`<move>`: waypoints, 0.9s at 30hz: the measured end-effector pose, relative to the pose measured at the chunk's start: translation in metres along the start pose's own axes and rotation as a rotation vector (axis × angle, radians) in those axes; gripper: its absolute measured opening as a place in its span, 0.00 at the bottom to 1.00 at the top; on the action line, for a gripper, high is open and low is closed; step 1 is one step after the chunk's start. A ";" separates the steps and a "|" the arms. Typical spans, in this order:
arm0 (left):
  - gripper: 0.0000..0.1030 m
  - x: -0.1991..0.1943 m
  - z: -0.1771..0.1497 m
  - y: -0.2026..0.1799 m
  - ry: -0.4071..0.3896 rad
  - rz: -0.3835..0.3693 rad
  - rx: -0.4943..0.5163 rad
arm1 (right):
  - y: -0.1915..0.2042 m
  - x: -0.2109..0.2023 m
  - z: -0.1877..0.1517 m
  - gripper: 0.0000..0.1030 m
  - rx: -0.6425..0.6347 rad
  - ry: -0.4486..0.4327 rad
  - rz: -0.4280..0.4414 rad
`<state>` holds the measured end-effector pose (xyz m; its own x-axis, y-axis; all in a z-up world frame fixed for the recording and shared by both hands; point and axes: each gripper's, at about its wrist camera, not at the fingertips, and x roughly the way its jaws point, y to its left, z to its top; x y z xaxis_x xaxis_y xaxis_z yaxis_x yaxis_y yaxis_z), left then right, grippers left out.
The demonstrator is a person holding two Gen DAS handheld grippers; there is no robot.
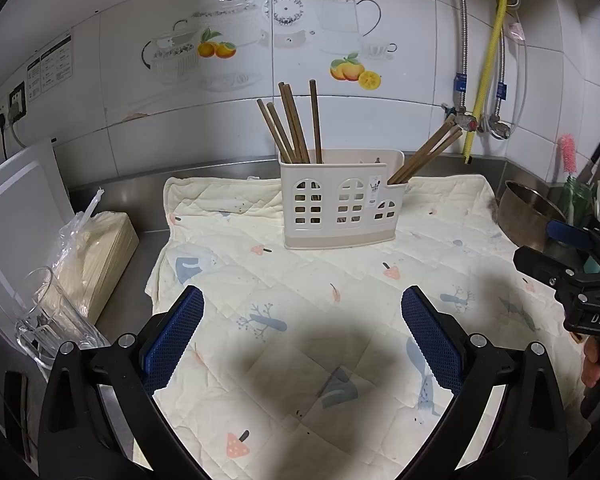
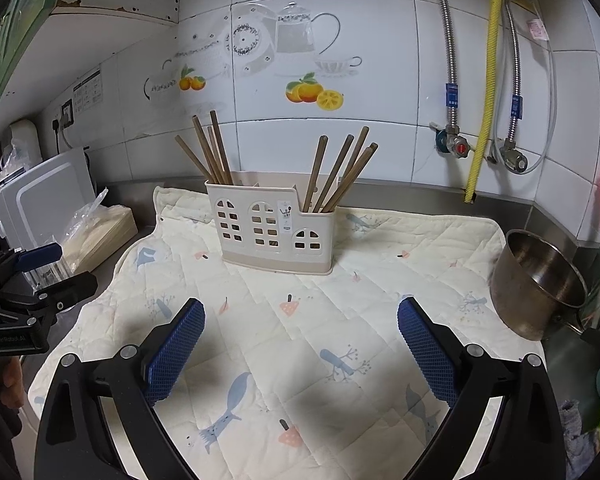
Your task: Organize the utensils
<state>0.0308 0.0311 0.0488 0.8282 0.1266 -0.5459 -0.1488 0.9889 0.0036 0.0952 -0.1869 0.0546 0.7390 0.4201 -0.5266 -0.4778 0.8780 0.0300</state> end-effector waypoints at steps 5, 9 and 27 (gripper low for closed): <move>0.95 0.000 -0.001 -0.001 0.003 0.004 0.003 | 0.001 0.002 -0.001 0.91 -0.001 0.004 0.001; 0.95 0.001 0.000 -0.002 0.006 0.006 0.003 | 0.001 0.003 -0.002 0.91 0.000 0.007 0.003; 0.95 0.005 -0.001 0.004 0.017 0.019 -0.012 | 0.003 0.004 -0.004 0.91 0.001 0.011 0.005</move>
<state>0.0334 0.0352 0.0450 0.8158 0.1443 -0.5600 -0.1714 0.9852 0.0042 0.0946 -0.1834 0.0496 0.7311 0.4223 -0.5359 -0.4814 0.8759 0.0334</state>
